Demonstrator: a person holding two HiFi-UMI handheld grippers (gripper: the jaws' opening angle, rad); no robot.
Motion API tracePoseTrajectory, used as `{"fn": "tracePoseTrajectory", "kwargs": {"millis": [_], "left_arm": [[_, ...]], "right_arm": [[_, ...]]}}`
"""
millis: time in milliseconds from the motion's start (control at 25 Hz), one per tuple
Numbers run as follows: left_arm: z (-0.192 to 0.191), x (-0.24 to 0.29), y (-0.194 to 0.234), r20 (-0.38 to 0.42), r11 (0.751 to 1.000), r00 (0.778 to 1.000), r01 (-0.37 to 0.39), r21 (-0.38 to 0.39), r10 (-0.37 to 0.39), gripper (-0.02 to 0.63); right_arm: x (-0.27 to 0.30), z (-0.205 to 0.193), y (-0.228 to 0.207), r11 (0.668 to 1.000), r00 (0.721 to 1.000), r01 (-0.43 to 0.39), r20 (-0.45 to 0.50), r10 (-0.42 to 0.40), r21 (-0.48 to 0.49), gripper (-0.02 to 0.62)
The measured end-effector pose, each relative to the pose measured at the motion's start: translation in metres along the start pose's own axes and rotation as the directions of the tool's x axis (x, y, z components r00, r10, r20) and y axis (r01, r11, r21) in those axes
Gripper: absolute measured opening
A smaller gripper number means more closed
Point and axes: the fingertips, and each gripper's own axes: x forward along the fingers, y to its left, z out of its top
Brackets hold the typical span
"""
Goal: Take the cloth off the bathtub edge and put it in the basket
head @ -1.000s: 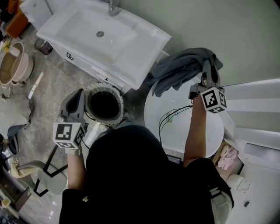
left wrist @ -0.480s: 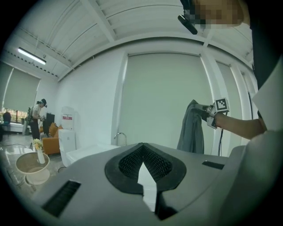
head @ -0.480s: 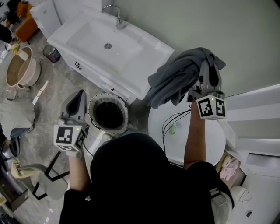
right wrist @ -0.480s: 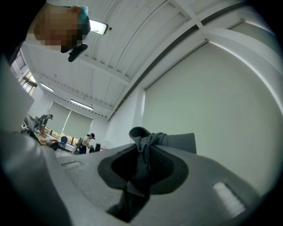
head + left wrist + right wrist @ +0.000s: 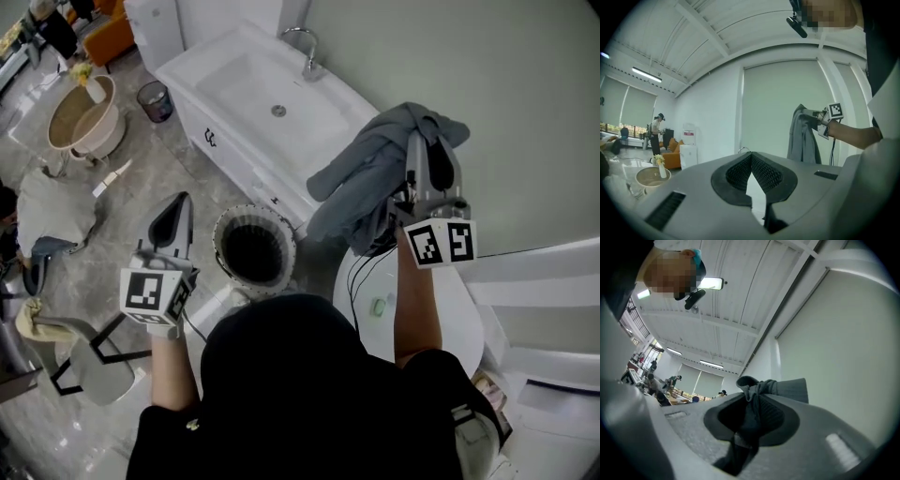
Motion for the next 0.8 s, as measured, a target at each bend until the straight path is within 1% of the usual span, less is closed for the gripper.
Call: {"fn": "tracePoseTrajectory", "kwargs": {"millis": [160,320,440,600,800], "left_arm": [[0.004,-0.028,0.004,-0.002,0.997,0.997,-0.077,0.0,0.077,0.015],[-0.005,-0.073,0.04,-0.003,0.986,0.986,-0.165,-0.008,0.165,0.015],[-0.008,-0.101,0.056,-0.007,0.973,0.974,-0.229,-0.013,0.229,0.015],[-0.012,-0.14,0.07,-0.017,0.953,0.953,-0.303,-0.02,0.303,0.015],[-0.016,-0.179,0.084,-0.039,0.918,0.917,-0.397,-0.02,0.396,0.014]], "right_arm": [[0.012,0.0,0.033,0.993,0.994,-0.106,0.011,0.106,0.052,0.067],[0.035,-0.011,0.098,0.973,0.977,-0.213,0.022,0.212,0.089,0.067],[0.048,-0.016,0.133,0.952,0.96,-0.28,0.032,0.279,0.123,0.067],[0.059,-0.019,0.18,0.916,0.93,-0.366,0.04,0.364,0.165,0.067],[0.075,-0.027,0.233,0.851,0.879,-0.472,0.057,0.472,0.229,0.067]]}}
